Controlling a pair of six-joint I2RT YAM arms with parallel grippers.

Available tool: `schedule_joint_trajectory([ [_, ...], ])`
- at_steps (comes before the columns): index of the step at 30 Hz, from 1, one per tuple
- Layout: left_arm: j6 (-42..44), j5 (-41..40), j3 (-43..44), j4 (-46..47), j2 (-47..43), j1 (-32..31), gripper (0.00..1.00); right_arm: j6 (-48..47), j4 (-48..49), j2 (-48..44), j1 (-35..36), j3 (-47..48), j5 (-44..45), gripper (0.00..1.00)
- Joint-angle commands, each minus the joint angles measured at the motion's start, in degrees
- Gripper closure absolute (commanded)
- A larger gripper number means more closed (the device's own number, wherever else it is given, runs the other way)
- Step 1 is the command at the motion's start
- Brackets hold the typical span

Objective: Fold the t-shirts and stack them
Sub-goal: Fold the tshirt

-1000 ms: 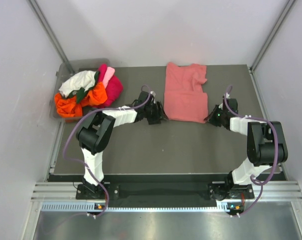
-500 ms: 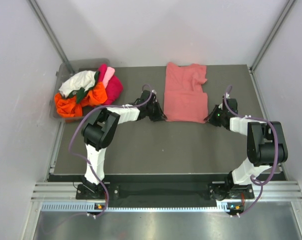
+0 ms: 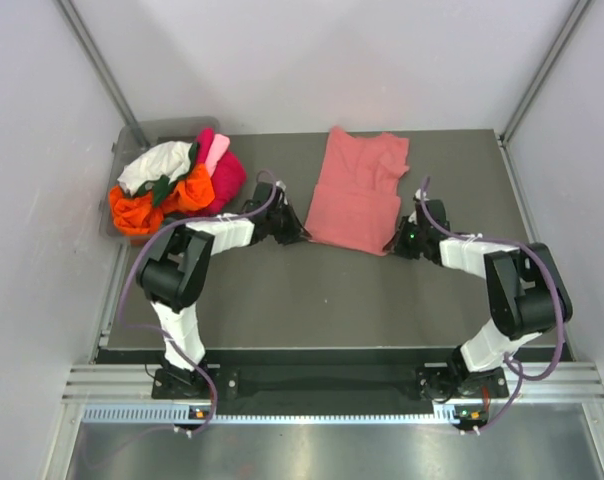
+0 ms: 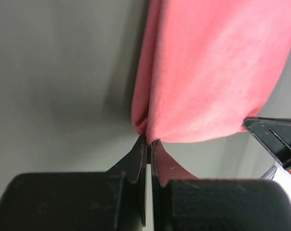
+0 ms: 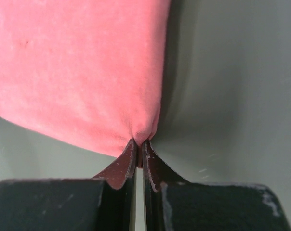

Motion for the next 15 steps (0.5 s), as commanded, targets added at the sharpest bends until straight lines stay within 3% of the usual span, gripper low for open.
schedule_joint_trajectory([
  [1,2.3,-0.1,-5.1,0.1,-9.0,-0.1,1.0,1.1,-2.3,-4.5,3.1,-1.4,-1.1,1.0],
  [6,1.3,0.1,-18.4,0.8,-18.5,-0.9,1.0,2.3,-6.4,-13.4,8.0,-9.4,-1.3,1.0],
  [11,-1.3,-4.0,-31.7,-1.6,-34.5,-7.5,1.0,4.0,-15.4,-24.6,12.9,-15.0,1.2,1.0],
  [15,-5.1,-7.3,-37.0,-5.7,-45.6,-12.9,1.0,6.6,-21.7,-37.7,14.4,-16.7,1.0,1.0],
])
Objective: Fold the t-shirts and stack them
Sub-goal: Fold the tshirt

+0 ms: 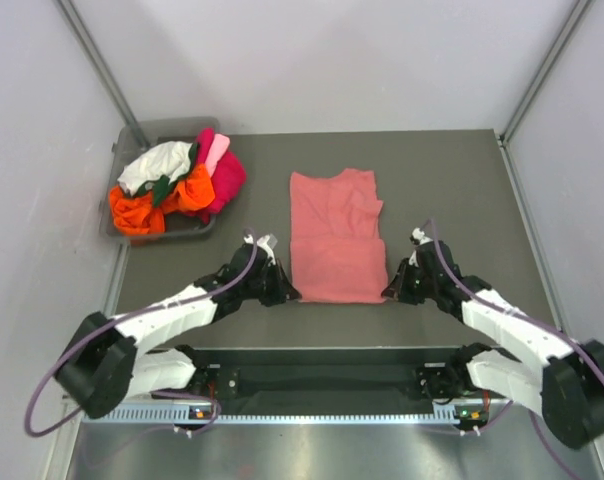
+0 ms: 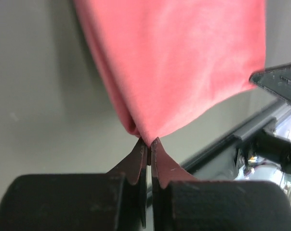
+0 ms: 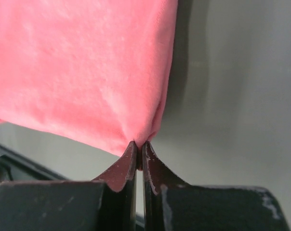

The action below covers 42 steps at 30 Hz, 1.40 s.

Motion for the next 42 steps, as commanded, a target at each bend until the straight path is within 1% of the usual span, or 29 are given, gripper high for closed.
schedule_joint_trajectory([
  [1,-4.3,-4.1,-2.7,-3.5,-9.2,-4.2,1.0,3.1,-9.0,-9.5,1.3,-0.2,1.4,1.0],
  [2,-4.9,-4.5,-3.4,-4.5,-10.7,-5.2,1.0,3.4,-10.3,-11.6,1.5,-0.3,1.5,1.0],
  [3,-5.3,-4.9,-3.6,-5.5,-11.9,-5.9,1.0,4.2,-11.6,-15.8,1.7,-0.4,1.7,1.0],
  [4,-6.1,-5.5,-3.7,-6.8,-14.0,-7.2,1.0,4.4,-13.7,-17.7,1.7,-0.4,1.8,1.0],
  [6,-6.7,-5.3,-4.5,-7.5,-15.4,-7.8,1.0,4.7,-15.1,-21.7,1.8,-0.9,1.9,1.0],
  [8,-7.3,-4.2,-4.9,-7.8,-17.0,-8.0,1.0,4.3,-18.4,-22.9,1.8,-0.3,2.1,1.0],
  [10,-7.3,-3.2,-4.3,-8.5,-17.1,-8.0,1.0,3.7,-19.6,-23.0,1.8,0.4,2.6,1.0],
  [13,-5.9,-2.4,-0.8,-11.2,-16.7,-7.9,1.0,2.6,-21.9,-23.4,1.8,2.7,4.3,1.0],
  [16,-4.9,-4.7,3.3,-14.8,-15.8,-7.8,1.0,1.4,-22.4,-22.7,1.9,6.4,6.4,1.0],
  [19,-3.4,-7.3,7.5,-16.3,-14.8,-6.6,1.0,-0.7,-23.0,-18.4,1.7,12.3,8.9,1.0],
  [20,-2.7,-7.4,10.4,-16.8,-14.2,-5.9,1.0,-1.2,-23.1,-15.3,1.7,15.7,9.5,1.0],
  [22,-0.7,-5.9,13.1,-17.8,-11.5,-2.6,1.0,-3.0,-22.7,-11.9,1.5,19.3,10.6,1.0],
  [24,0.5,-4.1,17.1,-18.0,-8.0,-0.2,1.0,-4.9,-21.9,-6.4,0.5,24.7,10.6,1.0],
  [25,1.6,-2.6,18.3,-18.0,-6.9,2.3,1.0,-5.4,-21.5,-4.4,0.0,26.5,10.1,1.0],
  [26,2.1,-2.1,20.9,-18.0,-5.5,3.4,1.0,-6.0,-21.2,-0.3,-1.1,30.1,9.6,1.0],
  [28,3.7,-1.8,25.1,-18.1,-1.6,6.6,1.0,-7.3,-20.0,3.8,-2.5,35.5,7.1,1.0],
  [29,4.3,-2.5,26.7,-18.4,-0.1,7.5,1.0,-7.6,-19.7,7.7,-3.5,37.1,6.4,1.0],
  [31,5.5,-2.9,29.6,-18.6,4.9,10.0,1.0,-7.7,-17.8,11.6,-4.7,40.1,4.7,1.0],
  [32,5.7,-2.4,32.7,-18.1,6.9,10.8,1.0,-7.7,-17.3,15.7,-5.7,43.3,4.0,1.0],
  [33,6.0,-1.8,34.4,-18.0,11.0,11.6,1.0,-8.0,-16.9,18.0,-6.3,45.1,3.4,1.0],
  [34,6.5,-1.5,36.3,-18.1,13.3,13.0,1.0,-7.9,-16.2,20.2,-6.8,46.8,2.4,1.0],
  [35,6.7,-1.4,40.1,-18.3,15.5,13.7,1.0,-7.9,-15.8,25.0,-7.7,50.5,2.0,1.0],
  [36,7.1,-1.2,42.1,-18.7,20.1,14.5,1.0,-8.1,-15.3,27.5,-8.2,52.4,1.4,1.0],
  [37,7.2,-1.0,44.2,-19.0,22.5,16.0,1.0,-8.2,-15.1,30.3,-8.6,54.7,0.4,1.0],
  [38,7.2,-1.1,48.3,-19.3,24.8,16.6,1.0,-8.1,-15.3,36.0,-9.5,59.8,0.0,1.0],
  [39,7.2,-1.7,50.3,-19.2,29.2,17.2,1.0,-8.1,-15.7,38.9,-10.0,62.7,-0.2,1.0],
  [40,7.2,-1.0,52.4,-19.0,31.5,18.6,1.0,-8.0,-16.1,41.6,-10.6,68.6,-0.4,1.0],
  [41,7.1,-0.1,56.9,-18.9,33.7,19.3,1.0,-7.9,-16.8,46.6,-11.4,71.3,-0.3,1.0],
  [42,6.5,1.5,59.4,-18.9,38.5,19.9,1.0,-8.0,-16.9,49.0,-12.0,74.1,-0.6,1.0],
])
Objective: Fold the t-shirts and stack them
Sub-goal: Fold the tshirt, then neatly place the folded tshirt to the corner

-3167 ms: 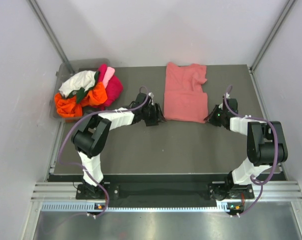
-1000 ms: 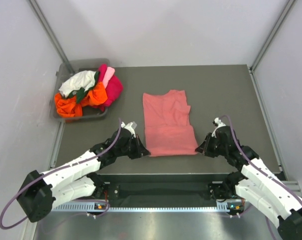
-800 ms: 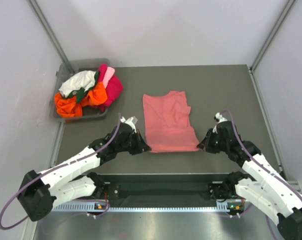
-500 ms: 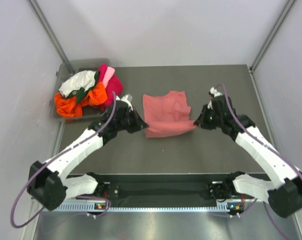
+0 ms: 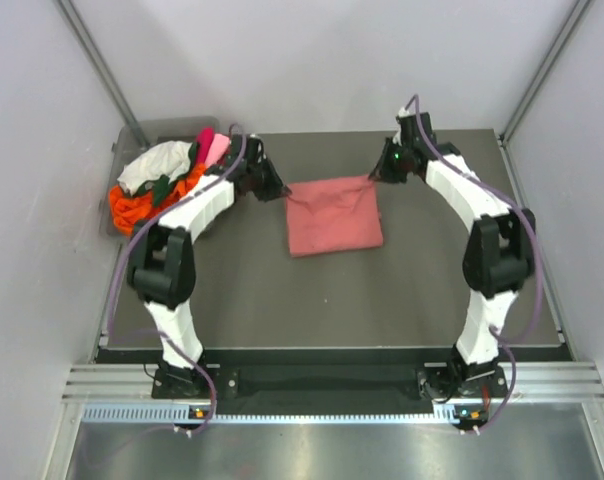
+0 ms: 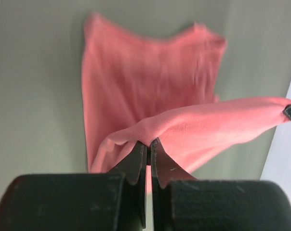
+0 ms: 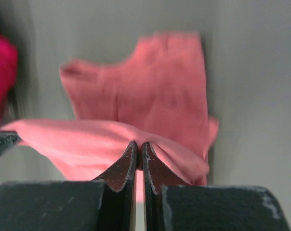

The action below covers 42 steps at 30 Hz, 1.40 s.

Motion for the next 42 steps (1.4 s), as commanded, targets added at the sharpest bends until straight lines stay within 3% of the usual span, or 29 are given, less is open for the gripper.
schedule_joint_trajectory([
  [1,0.7,2.6,9.8,-0.1,8.3,3.1,1.0,-1.3,0.7,7.9,-2.6,14.0,-1.4,1.0],
  [2,0.7,2.7,15.3,-0.7,10.6,3.5,0.94,-1.6,-0.2,12.2,-3.3,16.6,-1.5,0.99],
  [3,1.1,2.4,17.8,-2.1,14.4,3.8,0.6,-1.9,-0.6,14.3,-3.6,19.2,-1.9,0.83],
  [4,1.5,0.9,20.0,-2.9,16.3,4.0,0.41,-2.1,-0.8,15.9,-3.8,21.2,-0.8,0.38],
  [5,1.8,0.4,24.2,-4.2,19.7,4.2,0.28,-2.9,-1.4,18.0,-3.9,23.9,-0.2,0.22],
  [7,2.9,1.5,28.0,-8.1,21.9,4.5,0.18,-4.4,-0.8,18.0,-4.0,22.6,0.1,0.04],
  [10,4.8,1.9,27.6,-6.9,20.7,4.5,0.17,-6.9,6.3,12.3,-4.0,14.5,-2.0,0.07],
  [13,4.8,1.5,17.2,-3.1,15.3,4.4,0.19,-8.4,8.9,7.3,-4.0,3.6,-2.6,0.19],
  [17,4.5,1.0,9.5,0.7,10.2,4.0,0.21,-9.9,8.9,5.3,-4.1,-1.8,-5.1,0.3],
  [20,4.4,0.8,4.7,2.2,6.0,3.4,0.22,-10.6,8.6,6.4,-4.0,-3.8,-7.4,0.38],
  [31,6.8,-2.3,-10.5,6.7,-4.6,2.1,0.26,-12.5,12.1,7.1,-2.9,-12.5,-9.7,0.5],
  [38,7.8,-4.0,-18.4,12.0,-9.5,2.0,0.28,-12.9,12.2,9.2,-2.3,-12.6,-10.9,0.61],
  [42,8.1,-4.8,-20.1,12.4,-10.4,2.1,0.29,-13.4,11.2,9.3,-2.3,-12.4,-10.1,0.77],
])
